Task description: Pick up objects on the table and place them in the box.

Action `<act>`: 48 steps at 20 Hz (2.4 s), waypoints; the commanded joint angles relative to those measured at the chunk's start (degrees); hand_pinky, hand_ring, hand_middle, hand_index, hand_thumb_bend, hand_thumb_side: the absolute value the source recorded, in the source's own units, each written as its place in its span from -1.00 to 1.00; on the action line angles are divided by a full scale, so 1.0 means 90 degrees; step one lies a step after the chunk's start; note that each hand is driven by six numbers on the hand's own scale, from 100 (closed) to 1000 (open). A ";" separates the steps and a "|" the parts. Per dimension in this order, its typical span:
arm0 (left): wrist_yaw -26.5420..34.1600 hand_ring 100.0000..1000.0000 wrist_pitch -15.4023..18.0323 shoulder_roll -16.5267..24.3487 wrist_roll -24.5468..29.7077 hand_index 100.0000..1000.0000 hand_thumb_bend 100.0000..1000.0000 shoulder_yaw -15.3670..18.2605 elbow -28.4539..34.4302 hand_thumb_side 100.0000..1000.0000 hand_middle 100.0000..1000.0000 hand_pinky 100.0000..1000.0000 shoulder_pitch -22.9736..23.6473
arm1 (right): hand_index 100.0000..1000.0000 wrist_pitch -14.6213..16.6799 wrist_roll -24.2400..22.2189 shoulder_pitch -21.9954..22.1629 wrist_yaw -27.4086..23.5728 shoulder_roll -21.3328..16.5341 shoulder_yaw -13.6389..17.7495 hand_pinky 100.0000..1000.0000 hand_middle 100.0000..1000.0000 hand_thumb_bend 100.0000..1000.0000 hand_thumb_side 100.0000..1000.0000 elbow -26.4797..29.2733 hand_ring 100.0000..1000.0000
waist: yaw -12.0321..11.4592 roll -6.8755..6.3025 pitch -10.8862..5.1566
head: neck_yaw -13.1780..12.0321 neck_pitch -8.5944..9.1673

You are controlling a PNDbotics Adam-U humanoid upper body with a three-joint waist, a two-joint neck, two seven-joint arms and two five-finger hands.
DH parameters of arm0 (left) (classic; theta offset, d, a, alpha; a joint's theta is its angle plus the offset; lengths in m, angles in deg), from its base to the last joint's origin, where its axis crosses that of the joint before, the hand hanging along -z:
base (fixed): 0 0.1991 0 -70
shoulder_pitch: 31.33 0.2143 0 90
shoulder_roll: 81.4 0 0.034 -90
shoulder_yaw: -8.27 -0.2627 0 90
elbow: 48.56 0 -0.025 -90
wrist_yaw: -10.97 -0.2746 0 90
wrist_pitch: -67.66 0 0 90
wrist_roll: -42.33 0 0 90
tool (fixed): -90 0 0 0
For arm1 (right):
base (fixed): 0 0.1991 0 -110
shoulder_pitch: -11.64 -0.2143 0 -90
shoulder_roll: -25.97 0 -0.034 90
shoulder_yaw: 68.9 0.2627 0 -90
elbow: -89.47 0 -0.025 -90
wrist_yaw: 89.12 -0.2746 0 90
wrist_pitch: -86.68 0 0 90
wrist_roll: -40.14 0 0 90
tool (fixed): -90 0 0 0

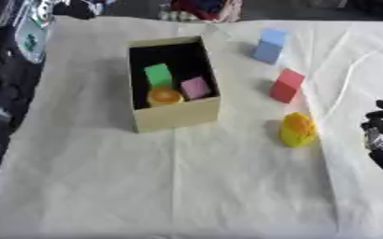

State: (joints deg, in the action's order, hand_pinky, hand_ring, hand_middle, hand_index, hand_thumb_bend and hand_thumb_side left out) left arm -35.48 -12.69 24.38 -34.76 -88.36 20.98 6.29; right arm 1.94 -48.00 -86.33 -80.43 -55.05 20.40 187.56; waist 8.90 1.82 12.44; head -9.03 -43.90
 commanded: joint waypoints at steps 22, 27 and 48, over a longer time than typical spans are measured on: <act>0.0411 0.48 0.0808 0.0141 0.0946 0.74 0.16 -0.1263 0.1493 0.06 0.56 0.60 0.0707 | 0.56 0.0014 -0.0007 0.0005 0.0100 -0.0160 0.0042 0.44 0.17 -1.00 -0.74 0.0064 0.17 | -0.0066 -0.0103 -0.0318 | 0.0125 -0.0025; 0.1652 0.40 0.0414 0.0099 0.0370 0.68 -0.30 -0.0409 0.2477 -0.18 0.43 0.61 0.1541 | 0.57 -0.0019 -0.0009 -0.0235 0.0240 -0.0426 0.0080 0.45 0.18 -1.00 -0.76 0.0043 0.17 | -0.0156 -0.0098 -0.0366 | 0.0227 -0.0025; 0.3642 0.30 -0.0833 -0.0995 -0.0329 0.65 -0.60 0.1189 0.4040 0.04 0.30 0.62 0.4539 | 0.86 0.1026 -0.4342 -0.2777 0.1455 -0.2713 -0.1541 0.69 0.66 -0.64 -0.52 -0.2242 0.63 | -0.0651 0.0014 -0.0508 | 0.0887 -0.0025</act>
State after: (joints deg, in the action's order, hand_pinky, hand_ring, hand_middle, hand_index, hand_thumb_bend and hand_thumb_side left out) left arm -2.53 -20.01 14.93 -37.92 -78.40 56.68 47.53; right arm 10.46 -85.18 -110.20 -68.49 -77.37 6.56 168.13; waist 3.07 1.43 9.59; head -1.26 -43.90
